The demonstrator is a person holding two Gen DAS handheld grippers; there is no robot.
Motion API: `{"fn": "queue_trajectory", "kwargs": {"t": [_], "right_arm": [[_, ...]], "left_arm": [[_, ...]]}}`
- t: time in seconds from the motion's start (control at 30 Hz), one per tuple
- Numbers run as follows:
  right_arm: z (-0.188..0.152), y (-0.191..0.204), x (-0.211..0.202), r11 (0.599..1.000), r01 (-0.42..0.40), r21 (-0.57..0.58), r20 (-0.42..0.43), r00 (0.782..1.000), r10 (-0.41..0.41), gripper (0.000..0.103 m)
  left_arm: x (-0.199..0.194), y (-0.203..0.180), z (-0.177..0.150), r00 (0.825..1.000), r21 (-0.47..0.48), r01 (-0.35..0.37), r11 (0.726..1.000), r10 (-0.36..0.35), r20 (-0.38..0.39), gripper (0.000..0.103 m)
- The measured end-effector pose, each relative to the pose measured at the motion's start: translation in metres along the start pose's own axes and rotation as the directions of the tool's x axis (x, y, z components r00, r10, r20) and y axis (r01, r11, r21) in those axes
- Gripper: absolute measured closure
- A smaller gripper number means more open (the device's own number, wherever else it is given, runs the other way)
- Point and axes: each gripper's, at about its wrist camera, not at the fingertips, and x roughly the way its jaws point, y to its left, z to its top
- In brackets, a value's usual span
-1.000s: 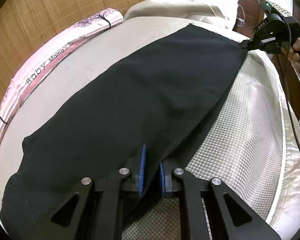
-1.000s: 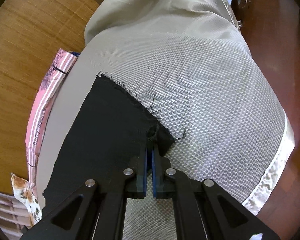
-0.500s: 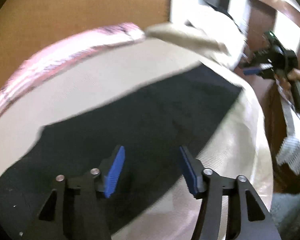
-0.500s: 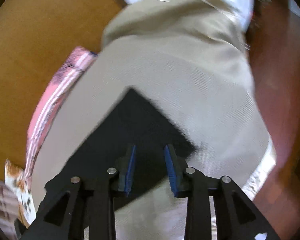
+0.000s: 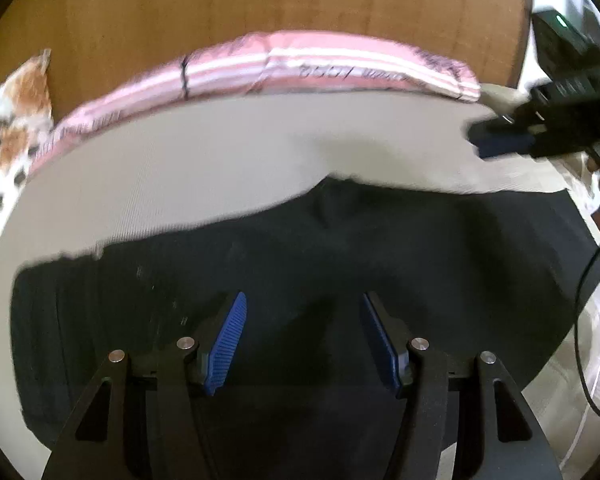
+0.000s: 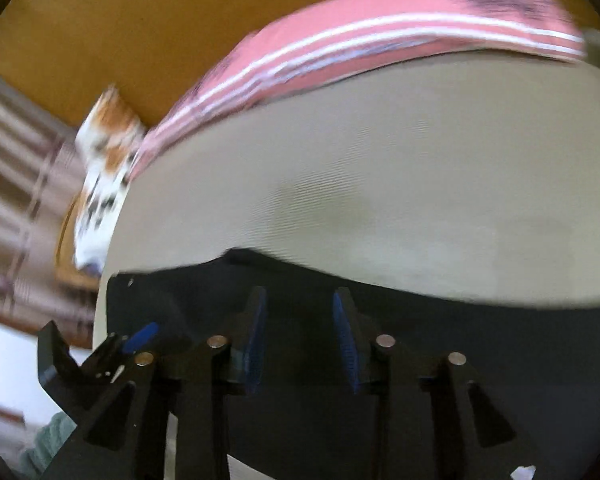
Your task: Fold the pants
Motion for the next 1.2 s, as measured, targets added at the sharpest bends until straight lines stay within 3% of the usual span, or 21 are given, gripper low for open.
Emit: {"fn": "queue_trajectory", "kwargs": {"t": [0.07, 0.33, 0.4, 0.43, 0.47, 0.73, 0.83, 0.97, 1.1, 1.2], "right_arm": [[0.014, 0.019, 0.028, 0.999, -0.020, -0.039, -0.050, 0.999, 0.018, 0.067], [0.041, 0.043, 0.103, 0.994, -0.036, -0.106, -0.209, 0.978, 0.013, 0.061], [0.041, 0.045, 0.114, 0.992, -0.088, -0.091, -0.253, 0.965, 0.063, 0.072], [0.042, 0.048, 0.115, 0.991, -0.085, -0.103, -0.250, 0.967, 0.057, 0.086], [0.043, 0.050, 0.115, 0.990, -0.077, -0.120, -0.240, 0.970, 0.047, 0.089], [0.043, 0.057, 0.129, 0.977, 0.036, -0.212, -0.149, 0.986, -0.069, 0.094], [0.044, 0.055, 0.125, 0.979, 0.027, -0.201, -0.143, 0.988, -0.057, 0.092], [0.044, 0.049, 0.101, 0.989, 0.039, -0.143, -0.102, 0.993, -0.053, 0.073], [0.033, 0.046, 0.055, 0.989, 0.053, -0.141, -0.013, 0.998, -0.055, 0.072], [0.015, 0.036, 0.035, 0.991, 0.062, -0.115, -0.003, 0.998, -0.062, 0.068]], "left_arm": [[0.008, 0.013, -0.013, 0.999, -0.045, -0.003, 0.999, 0.001, -0.042, 0.045], [0.003, 0.011, -0.028, 1.000, -0.016, 0.010, 1.000, -0.011, -0.018, 0.045], [0.001, 0.010, -0.030, 1.000, -0.028, 0.016, 0.999, -0.017, -0.019, 0.045], [0.000, 0.010, -0.030, 1.000, -0.036, 0.021, 0.999, -0.021, -0.018, 0.045], [-0.001, 0.010, -0.031, 1.000, -0.043, 0.025, 0.999, -0.026, -0.017, 0.045], [-0.005, 0.012, -0.035, 0.999, -0.058, 0.034, 0.998, -0.036, -0.018, 0.045], [-0.005, 0.011, -0.035, 0.999, -0.051, 0.031, 0.998, -0.032, -0.018, 0.045], [-0.010, 0.016, -0.028, 0.999, -0.071, 0.030, 0.997, -0.031, -0.017, 0.045], [-0.029, 0.026, -0.020, 0.999, -0.087, -0.010, 0.996, 0.013, 0.036, 0.045], [-0.032, 0.040, -0.020, 0.999, -0.130, -0.030, 0.991, 0.031, 0.006, 0.045]]}}
